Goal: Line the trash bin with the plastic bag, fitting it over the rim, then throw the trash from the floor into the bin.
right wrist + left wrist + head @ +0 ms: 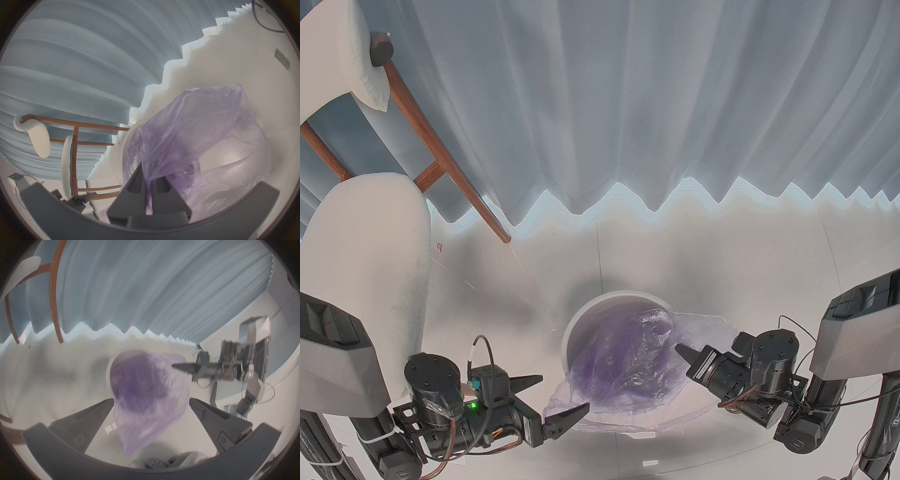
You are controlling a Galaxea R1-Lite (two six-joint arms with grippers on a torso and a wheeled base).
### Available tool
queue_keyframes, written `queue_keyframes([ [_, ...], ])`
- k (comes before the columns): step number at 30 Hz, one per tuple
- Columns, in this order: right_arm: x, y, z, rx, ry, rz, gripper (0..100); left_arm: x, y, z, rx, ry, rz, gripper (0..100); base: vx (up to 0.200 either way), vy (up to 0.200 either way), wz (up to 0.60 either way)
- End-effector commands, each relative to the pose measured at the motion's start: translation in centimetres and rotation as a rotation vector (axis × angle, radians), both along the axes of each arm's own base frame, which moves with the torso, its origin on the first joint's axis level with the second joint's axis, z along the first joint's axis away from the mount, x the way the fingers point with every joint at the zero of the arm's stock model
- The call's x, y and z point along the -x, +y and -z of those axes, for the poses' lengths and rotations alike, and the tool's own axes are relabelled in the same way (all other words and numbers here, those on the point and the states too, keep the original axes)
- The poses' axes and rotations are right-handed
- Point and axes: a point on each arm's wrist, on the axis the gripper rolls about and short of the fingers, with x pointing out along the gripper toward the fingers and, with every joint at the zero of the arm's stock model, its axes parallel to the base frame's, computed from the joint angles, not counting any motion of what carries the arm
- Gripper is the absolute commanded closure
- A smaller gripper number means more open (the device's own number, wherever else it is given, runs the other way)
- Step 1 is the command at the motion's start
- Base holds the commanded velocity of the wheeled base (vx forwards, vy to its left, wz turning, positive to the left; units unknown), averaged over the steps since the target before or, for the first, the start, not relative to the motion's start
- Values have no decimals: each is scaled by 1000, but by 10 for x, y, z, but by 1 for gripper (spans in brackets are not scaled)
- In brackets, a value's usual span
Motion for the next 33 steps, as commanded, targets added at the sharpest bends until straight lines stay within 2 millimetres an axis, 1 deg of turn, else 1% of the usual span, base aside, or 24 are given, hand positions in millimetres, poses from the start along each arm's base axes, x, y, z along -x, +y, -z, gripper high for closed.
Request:
queue_keyframes([
  [1, -1, 2, 1, -4, -7, -3, 100, -22, -23, -24, 165, -65, -11, 0, 0, 0, 0],
  [3, -1, 2, 1, -3, -6, -3, 100, -23, -29, -29, 228, -37, -38, 0, 0, 0, 0],
  [4, 0, 2, 2, -1, -4, -4, 100, -21, -34, -32, 265, -12, -53, 0, 0, 0, 0],
  [5, 0, 2, 2, -1, -4, -4, 100, -20, -35, -32, 270, -8, -56, 0, 0, 0, 0],
  [7, 0, 2, 5, 4, 5, -4, 100, -12, -46, -39, 367, 87, -109, 0, 0, 0, 0],
  [9, -1, 2, 7, 8, 10, -4, 100, -11, -51, -42, 398, 126, -129, 0, 0, 0, 0],
  [11, -1, 2, 8, 12, 13, -3, 100, -14, -49, -37, 353, 126, -139, 0, 0, 0, 0],
  [13, 1, 3, 8, 11, 14, -10, 100, -20, -48, -30, 250, 49, -122, 0, 0, 0, 0],
  [14, 1, 3, 8, 11, 14, -10, 100, -20, -48, -30, 250, 49, -122, 0, 0, 0, 0],
  [15, 2, 5, 9, 12, 15, -16, 100, -27, -44, -16, 114, -27, -92, 0, 0, 0, 0],
  [16, 2, 6, 9, 13, 15, -18, 100, -29, -44, -11, 59, -62, -59, 0, 0, 0, 0],
  [17, 2, 6, 9, 13, 16, -19, 100, -30, -43, -10, 47, -71, -49, 0, 0, 0, 0],
  [18, 3, 8, 9, 13, 15, -26, 100, -33, -43, -5, 5, -104, 3, 0, 0, 0, 0],
  [21, 5, 9, 10, 16, 18, -33, 100, -39, -41, 9, -77, -134, 59, 0, 0, 0, 0],
  [22, 5, 9, 10, 16, 18, -33, 100, -39, -41, 10, -80, -138, 63, 0, 0, 0, 0],
  [23, 5, 9, 10, 17, 19, -35, 100, -43, -38, 19, -141, -161, 75, 0, 0, 0, 0],
  [25, 5, 9, 10, 17, 19, -35, 100, -44, -37, 23, -165, -172, 84, 0, 0, 0, 0],
  [26, 5, 9, 10, 17, 19, -33, 100, -44, -37, 29, -184, -176, 127, 0, 0, 0, 0],
  [28, 5, 9, 10, 18, 18, -34, 100, -43, -38, 34, -184, -175, 165, 0, 0, 0, 0],
  [33, 4, 9, 11, 19, 16, -30, 100, -44, -37, 41, -212, -170, 185, 0, 0, 0, 0],
])
